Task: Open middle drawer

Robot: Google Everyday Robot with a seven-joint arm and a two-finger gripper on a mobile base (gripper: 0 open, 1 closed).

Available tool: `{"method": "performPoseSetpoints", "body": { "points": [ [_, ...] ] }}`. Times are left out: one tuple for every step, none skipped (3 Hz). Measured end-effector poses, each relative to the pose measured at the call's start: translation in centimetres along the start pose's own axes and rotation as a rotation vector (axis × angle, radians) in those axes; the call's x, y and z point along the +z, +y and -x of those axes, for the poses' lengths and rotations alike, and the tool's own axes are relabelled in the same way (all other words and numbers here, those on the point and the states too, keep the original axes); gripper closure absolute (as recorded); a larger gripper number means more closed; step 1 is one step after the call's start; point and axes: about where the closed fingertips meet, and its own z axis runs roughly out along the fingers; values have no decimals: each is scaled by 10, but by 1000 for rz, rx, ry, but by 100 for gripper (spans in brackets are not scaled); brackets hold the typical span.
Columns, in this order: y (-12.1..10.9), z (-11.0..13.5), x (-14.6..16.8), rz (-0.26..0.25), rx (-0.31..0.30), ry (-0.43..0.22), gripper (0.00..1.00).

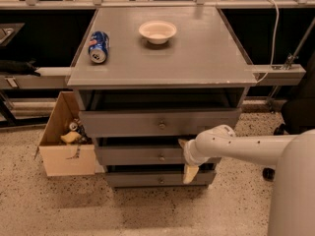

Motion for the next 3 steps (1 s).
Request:
{"method": "performPoseSetpoints", "body": {
  "points": [
    [-6,7,15,22,13,-12,0],
    [-10,14,29,43,24,-23,0],
    [-12,19,48,72,33,-33,0]
  ]
}}
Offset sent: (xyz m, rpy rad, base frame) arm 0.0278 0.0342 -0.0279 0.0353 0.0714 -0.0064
